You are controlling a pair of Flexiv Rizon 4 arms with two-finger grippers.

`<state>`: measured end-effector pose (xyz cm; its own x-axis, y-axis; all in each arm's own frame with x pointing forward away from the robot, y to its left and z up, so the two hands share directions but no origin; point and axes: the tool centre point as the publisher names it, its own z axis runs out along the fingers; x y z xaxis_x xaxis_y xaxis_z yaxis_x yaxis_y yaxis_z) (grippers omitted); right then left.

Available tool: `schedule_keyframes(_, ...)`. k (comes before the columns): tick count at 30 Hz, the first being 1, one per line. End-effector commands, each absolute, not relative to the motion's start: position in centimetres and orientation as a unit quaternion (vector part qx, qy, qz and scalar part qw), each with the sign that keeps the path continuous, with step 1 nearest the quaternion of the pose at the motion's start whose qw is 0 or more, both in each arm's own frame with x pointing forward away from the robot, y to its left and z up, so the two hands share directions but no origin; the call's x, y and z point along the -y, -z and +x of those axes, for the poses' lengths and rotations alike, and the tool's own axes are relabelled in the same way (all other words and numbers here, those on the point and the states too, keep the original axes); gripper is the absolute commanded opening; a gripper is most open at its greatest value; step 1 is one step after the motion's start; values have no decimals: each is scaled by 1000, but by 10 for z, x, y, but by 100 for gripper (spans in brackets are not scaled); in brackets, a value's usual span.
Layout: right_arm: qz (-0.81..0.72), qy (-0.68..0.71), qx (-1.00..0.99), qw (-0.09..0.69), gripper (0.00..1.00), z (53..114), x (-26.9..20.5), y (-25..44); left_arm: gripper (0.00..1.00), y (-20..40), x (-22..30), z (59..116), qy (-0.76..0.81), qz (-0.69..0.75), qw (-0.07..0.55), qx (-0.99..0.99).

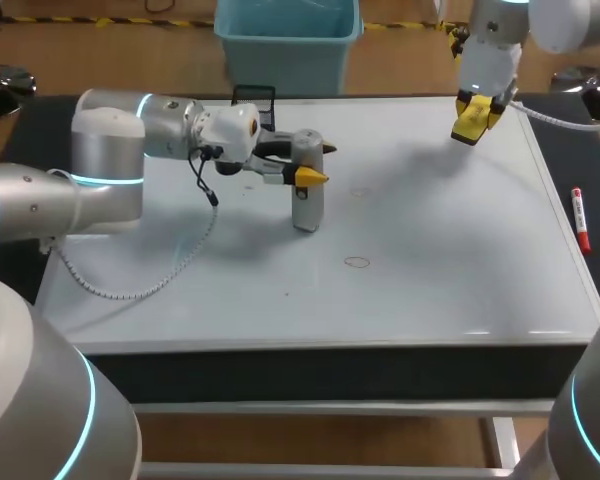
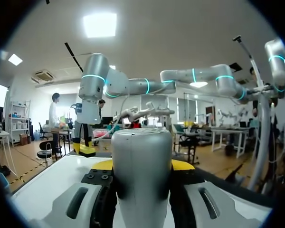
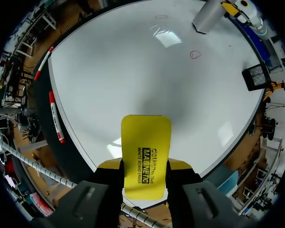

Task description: Pick up the inspection probe, press it on each red-marked spot on the whiteboard one by one, put down the probe, pick up the eraser, and wipe off all the red marks.

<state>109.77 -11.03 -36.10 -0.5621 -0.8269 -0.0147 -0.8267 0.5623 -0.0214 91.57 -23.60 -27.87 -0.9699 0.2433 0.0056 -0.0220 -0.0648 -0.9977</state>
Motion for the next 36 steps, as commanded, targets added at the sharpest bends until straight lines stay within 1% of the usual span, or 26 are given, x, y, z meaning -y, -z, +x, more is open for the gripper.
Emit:
schedule_keyframes(1, -469, 7, -883, 10, 0, 1098, 111, 359, 0, 279, 238, 918, -725, -84, 95, 677)
schedule_keyframes(23, -469, 7, -883, 10, 0, 1098, 111, 359, 0, 277, 235, 915, -726, -87, 93, 676)
schedule_keyframes(30, -469, 7, -883, 10, 0, 1098, 111, 359, 0, 258, 231, 912, -722, -100, 89, 678)
schedule_keyframes(36, -469, 7, -883, 10, 0, 1098, 111, 359, 0, 235, 204, 922, -726, -96, 60, 679)
